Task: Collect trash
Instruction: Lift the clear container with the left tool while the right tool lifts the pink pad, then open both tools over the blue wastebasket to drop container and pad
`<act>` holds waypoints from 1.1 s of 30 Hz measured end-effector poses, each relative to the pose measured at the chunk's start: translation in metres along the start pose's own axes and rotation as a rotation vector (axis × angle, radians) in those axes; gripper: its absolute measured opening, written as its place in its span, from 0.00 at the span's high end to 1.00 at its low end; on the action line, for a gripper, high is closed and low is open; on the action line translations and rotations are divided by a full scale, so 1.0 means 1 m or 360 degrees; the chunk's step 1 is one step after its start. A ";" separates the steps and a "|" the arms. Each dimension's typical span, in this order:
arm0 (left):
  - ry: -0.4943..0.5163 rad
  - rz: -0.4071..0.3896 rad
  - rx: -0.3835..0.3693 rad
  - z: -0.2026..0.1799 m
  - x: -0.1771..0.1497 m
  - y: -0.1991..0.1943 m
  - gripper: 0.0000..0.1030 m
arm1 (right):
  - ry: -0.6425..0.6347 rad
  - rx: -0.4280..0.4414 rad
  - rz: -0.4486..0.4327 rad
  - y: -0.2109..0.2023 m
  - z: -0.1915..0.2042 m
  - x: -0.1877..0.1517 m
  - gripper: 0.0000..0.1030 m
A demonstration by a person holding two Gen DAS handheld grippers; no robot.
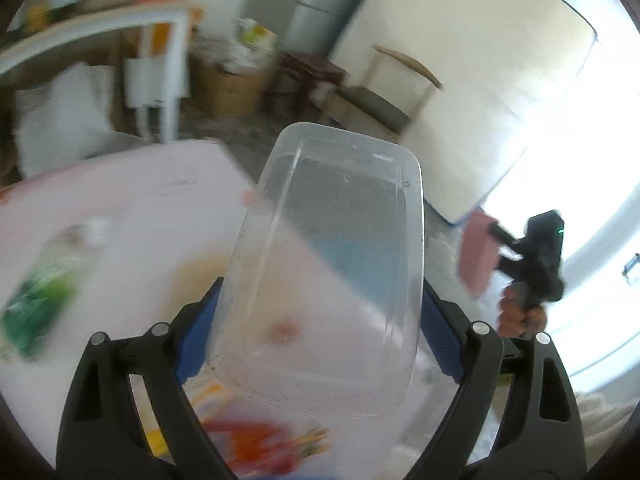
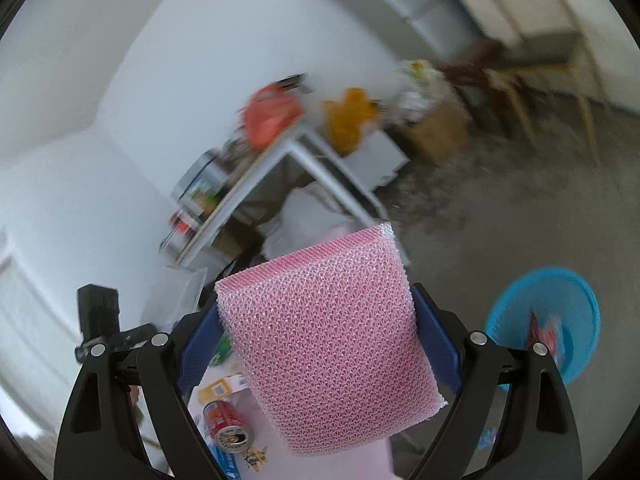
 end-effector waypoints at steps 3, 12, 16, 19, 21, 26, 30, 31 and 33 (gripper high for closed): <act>0.0008 0.0110 -0.0055 -0.036 0.015 0.062 0.17 | 0.0156 -0.0122 -0.0025 -0.008 -0.046 0.000 0.17; -0.0148 0.0518 -0.0097 -0.092 0.025 0.252 0.17 | 0.0664 -0.0326 -0.0051 0.012 -0.185 0.006 0.17; -0.0187 0.0638 -0.0076 -0.107 0.018 0.308 0.14 | 0.0726 -0.0384 0.0008 0.042 -0.228 0.015 0.13; -0.0238 0.0698 -0.0047 -0.102 0.011 0.335 0.13 | 0.0774 -0.0483 0.0073 0.066 -0.260 0.017 0.10; -0.0317 0.0739 -0.0055 -0.098 0.004 0.351 0.13 | 0.0804 -0.0572 0.0104 0.079 -0.281 0.016 0.10; -0.0462 0.0761 -0.0092 -0.080 0.001 0.359 0.13 | 0.0821 -0.0676 0.0144 0.089 -0.315 0.010 0.10; -0.0472 0.0737 -0.0137 -0.075 0.005 0.345 0.13 | 0.0787 -0.0708 0.0140 0.086 -0.318 0.008 0.10; -0.0459 0.0714 -0.0154 -0.073 0.008 0.335 0.13 | 0.0774 -0.0721 0.0133 0.083 -0.318 0.009 0.10; -0.0403 0.0648 -0.0171 -0.064 0.020 0.308 0.13 | 0.0752 -0.0715 0.0117 0.077 -0.314 0.011 0.10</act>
Point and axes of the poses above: each gripper's, at about its wrist camera, not at the fingertips, and y roughly the way its jaws point, z to its left, x to its top, the point moved 5 cm from there along y, roughly the way its jaws point, and after that the axes turned 7 degrees about y, right-handed, at the moved point
